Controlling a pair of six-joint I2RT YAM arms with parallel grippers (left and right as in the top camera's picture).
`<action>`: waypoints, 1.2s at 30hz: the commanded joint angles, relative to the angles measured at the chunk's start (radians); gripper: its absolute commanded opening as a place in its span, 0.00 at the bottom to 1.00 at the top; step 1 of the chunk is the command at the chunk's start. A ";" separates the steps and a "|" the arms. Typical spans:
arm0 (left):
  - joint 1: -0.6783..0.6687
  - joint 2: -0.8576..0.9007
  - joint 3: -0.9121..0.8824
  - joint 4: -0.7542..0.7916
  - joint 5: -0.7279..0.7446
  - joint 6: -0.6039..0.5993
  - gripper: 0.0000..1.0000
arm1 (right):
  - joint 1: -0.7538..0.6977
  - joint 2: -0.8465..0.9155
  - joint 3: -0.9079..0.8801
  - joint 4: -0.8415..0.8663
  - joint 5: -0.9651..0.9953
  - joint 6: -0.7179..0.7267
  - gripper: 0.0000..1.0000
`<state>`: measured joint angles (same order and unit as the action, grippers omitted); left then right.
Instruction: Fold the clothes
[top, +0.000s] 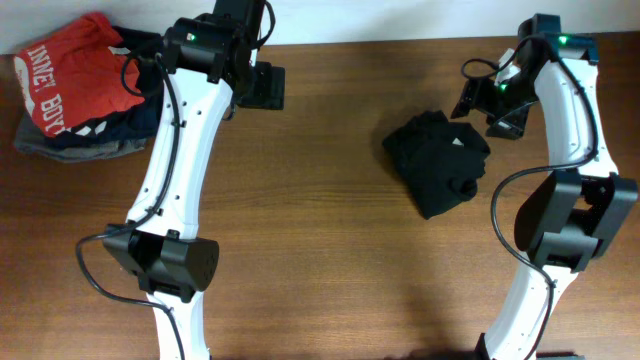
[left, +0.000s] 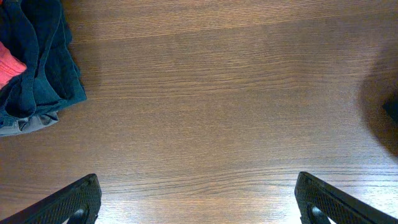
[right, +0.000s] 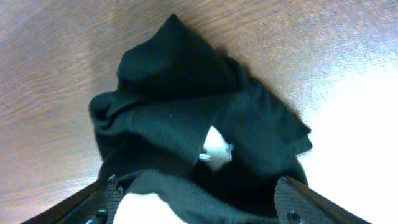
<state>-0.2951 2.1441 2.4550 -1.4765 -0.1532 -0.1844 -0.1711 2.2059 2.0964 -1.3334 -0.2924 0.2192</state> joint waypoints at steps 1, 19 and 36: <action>0.002 0.005 -0.007 0.002 0.007 -0.013 0.99 | 0.002 0.015 -0.051 0.037 -0.026 -0.029 0.83; 0.002 0.005 -0.007 0.002 0.007 -0.012 0.99 | 0.070 0.076 -0.129 0.146 -0.168 -0.008 0.65; 0.002 0.005 -0.007 0.003 0.007 -0.012 0.99 | 0.039 0.078 -0.119 0.298 -0.280 0.026 0.22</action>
<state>-0.2951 2.1441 2.4531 -1.4765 -0.1532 -0.1848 -0.1120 2.2772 1.9732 -1.0588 -0.5159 0.2405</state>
